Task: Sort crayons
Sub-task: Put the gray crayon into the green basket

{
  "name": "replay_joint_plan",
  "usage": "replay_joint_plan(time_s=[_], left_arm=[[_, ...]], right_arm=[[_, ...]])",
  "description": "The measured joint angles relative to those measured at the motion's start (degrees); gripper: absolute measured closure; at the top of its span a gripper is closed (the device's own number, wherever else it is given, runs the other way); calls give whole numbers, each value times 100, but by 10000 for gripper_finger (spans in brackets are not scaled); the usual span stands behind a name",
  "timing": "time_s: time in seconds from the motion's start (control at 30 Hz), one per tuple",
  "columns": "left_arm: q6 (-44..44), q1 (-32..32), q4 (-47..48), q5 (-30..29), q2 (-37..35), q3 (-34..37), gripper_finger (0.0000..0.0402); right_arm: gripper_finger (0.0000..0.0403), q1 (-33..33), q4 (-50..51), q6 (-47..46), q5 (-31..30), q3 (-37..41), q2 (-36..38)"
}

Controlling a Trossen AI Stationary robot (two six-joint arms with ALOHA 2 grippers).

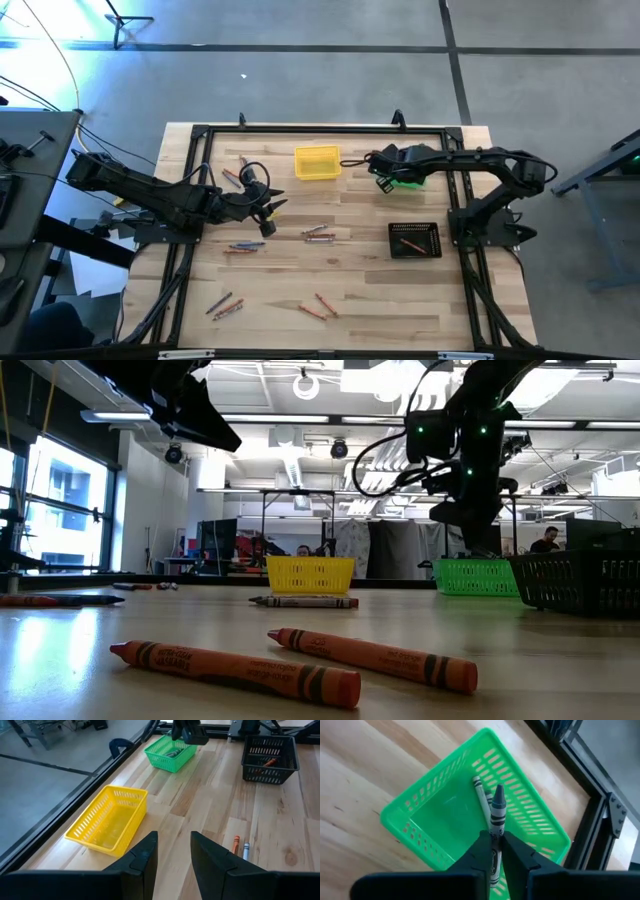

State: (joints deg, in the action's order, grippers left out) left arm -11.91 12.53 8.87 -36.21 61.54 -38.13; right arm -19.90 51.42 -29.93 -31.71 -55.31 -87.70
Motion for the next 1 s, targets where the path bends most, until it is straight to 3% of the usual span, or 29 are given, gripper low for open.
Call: replay_joint_plan(time_s=[0.23,0.37,0.47,0.63,0.73,1.0], left_arm=[[-6,0,36,0,0,0,300],[-54,0,36,14,0,0,300],[-218,0,38,231,0,0,300],[-727,2,-26,603,340,-2,300],[-858,-1,-371,836,906,0,300],[-221,2,-2314,1499,2320,-2,300]], right_arm=[[303,2,377,-2,70,-87,0],[294,54,1075,-136,117,-444,18],[294,324,1019,-171,425,-732,167],[293,1306,6,-6,1036,-914,504],[293,2068,-541,-13,1058,-916,627],[293,3803,-928,-815,34,-916,675]])
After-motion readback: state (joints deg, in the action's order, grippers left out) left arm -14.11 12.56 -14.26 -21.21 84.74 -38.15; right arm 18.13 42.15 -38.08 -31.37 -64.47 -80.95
